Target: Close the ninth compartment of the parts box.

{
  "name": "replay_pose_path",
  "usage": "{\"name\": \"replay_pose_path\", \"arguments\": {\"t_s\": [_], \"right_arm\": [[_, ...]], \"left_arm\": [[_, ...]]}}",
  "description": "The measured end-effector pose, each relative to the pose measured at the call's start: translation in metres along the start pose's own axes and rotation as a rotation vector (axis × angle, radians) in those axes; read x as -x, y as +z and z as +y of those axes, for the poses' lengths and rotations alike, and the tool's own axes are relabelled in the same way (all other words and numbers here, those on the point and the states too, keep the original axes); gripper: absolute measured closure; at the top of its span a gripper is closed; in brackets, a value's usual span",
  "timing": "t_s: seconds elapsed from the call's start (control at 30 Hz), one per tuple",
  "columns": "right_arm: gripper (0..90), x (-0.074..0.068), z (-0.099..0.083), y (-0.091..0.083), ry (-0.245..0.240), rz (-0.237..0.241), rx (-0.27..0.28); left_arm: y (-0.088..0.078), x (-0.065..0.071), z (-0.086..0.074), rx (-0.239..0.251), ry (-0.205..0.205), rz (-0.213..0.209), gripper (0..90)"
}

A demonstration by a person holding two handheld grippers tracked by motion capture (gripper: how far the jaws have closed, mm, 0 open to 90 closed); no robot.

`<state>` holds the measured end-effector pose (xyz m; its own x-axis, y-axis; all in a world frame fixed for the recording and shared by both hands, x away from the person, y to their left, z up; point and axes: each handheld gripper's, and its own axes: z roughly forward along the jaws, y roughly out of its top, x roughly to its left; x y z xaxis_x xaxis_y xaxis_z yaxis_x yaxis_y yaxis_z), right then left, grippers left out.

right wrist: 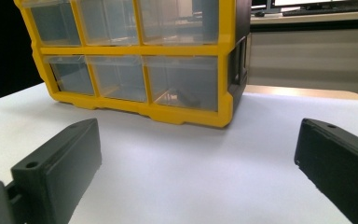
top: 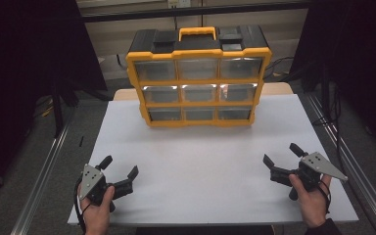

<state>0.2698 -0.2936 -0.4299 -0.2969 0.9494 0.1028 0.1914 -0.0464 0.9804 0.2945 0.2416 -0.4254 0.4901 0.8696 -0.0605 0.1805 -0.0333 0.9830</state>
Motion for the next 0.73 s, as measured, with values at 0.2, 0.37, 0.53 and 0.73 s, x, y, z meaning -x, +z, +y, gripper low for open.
{"name": "replay_pose_path", "arguments": {"t_s": [0.2,0.37,0.53,0.73], "right_arm": [[0.0,0.002,-0.003,-0.012,-0.014,-0.031,-0.011],[0.0,0.005,-0.006,-0.019,-0.007,-0.058,-0.033],[0.0,0.008,-0.009,-0.024,0.003,-0.049,-0.03],[0.0,0.007,-0.008,-0.02,0.0,-0.04,-0.019]], "left_arm": [[0.0,0.001,-0.001,-0.01,0.0,0.009,2.2],[-0.001,0.001,-0.001,-0.004,-0.006,0.028,2.0],[0.001,0.002,-0.001,-0.015,-0.018,0.025,2.0],[0.001,0.0,-0.001,-0.013,-0.028,0.028,2.0]]}}
